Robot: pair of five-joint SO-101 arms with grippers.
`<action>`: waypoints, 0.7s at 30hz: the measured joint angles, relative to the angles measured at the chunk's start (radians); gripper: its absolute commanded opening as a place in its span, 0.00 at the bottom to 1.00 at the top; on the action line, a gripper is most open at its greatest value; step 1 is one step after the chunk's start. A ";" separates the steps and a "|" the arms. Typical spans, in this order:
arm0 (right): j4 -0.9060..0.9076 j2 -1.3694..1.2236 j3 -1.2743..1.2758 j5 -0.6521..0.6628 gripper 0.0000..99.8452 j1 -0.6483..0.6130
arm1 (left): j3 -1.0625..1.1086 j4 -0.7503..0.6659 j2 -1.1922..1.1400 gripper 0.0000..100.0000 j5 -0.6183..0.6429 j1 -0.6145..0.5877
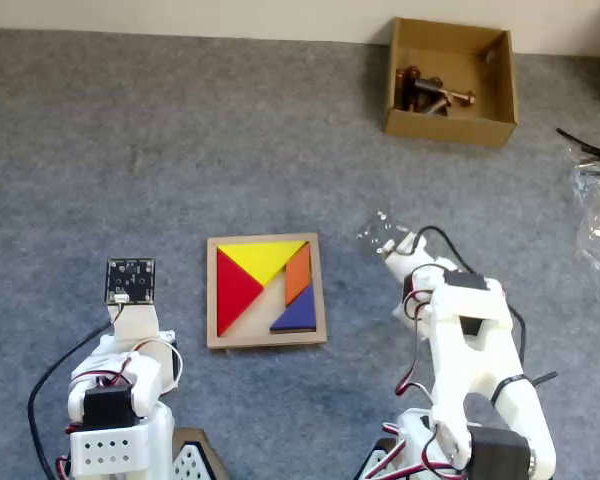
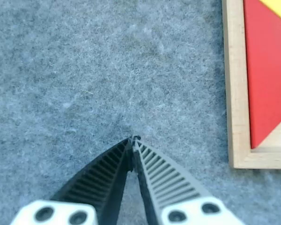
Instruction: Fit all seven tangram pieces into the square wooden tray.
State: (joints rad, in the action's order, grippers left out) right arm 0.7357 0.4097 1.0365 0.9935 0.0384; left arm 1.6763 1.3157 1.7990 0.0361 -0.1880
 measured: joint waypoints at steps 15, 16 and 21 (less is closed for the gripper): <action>-0.055 -0.068 0.000 -0.002 0.18 0.000 | 0.000 0.000 0.000 0.00 0.000 0.000; -0.057 -0.097 -0.002 -0.012 0.18 0.000 | 0.000 0.000 0.000 0.00 0.000 0.000; -0.115 -0.167 -0.003 -0.043 0.18 -0.002 | 0.000 0.000 0.000 0.00 0.000 0.000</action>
State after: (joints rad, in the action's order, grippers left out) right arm 0.6206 0.2424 1.0334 0.9505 0.0368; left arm 1.6763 1.3157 1.7990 0.0361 -0.1880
